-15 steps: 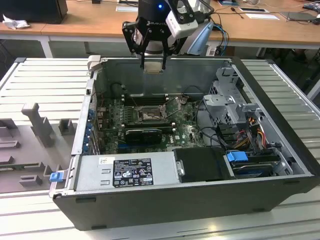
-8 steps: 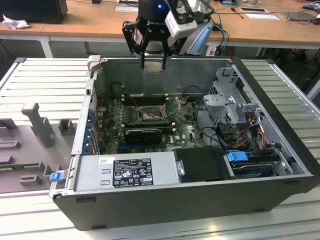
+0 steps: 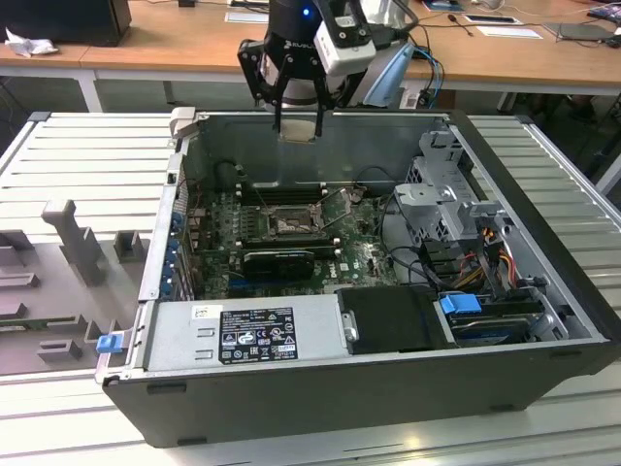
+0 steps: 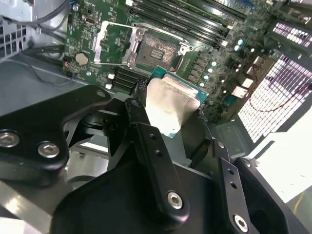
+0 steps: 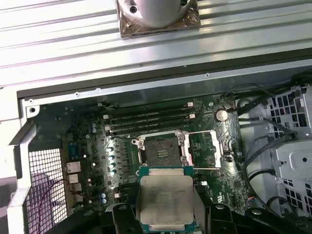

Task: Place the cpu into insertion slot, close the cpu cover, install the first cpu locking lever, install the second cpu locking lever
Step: 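Place the cpu into insertion slot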

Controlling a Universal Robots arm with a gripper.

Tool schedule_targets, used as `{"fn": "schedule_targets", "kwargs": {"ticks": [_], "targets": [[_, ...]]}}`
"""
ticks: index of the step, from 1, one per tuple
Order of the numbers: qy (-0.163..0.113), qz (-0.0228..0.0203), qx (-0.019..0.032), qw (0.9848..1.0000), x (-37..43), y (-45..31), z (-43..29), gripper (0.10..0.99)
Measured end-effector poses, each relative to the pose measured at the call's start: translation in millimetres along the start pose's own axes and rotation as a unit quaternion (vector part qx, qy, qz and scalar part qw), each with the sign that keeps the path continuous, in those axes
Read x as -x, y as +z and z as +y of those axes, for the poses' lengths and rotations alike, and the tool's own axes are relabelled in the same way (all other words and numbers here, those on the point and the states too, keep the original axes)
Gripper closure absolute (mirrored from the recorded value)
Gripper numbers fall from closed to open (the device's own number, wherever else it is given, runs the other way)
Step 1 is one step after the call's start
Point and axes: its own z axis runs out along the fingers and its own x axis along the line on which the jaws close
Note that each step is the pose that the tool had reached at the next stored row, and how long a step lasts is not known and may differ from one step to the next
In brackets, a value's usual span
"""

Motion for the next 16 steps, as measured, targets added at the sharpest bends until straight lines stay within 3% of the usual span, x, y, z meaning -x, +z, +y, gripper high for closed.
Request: {"fn": "schedule_targets", "kwargs": {"ticks": [4,9,16], "targets": [[0.027,-0.0024,0.0005,0.9996,0.0,0.2,-0.1,0.561],[0.035,-0.0030,0.0006,0.9994,-0.4,0.8,-0.1,0.561],[0.083,-0.0073,0.0016,0.9965,-0.4,1.9,-0.2,0.561]]}}
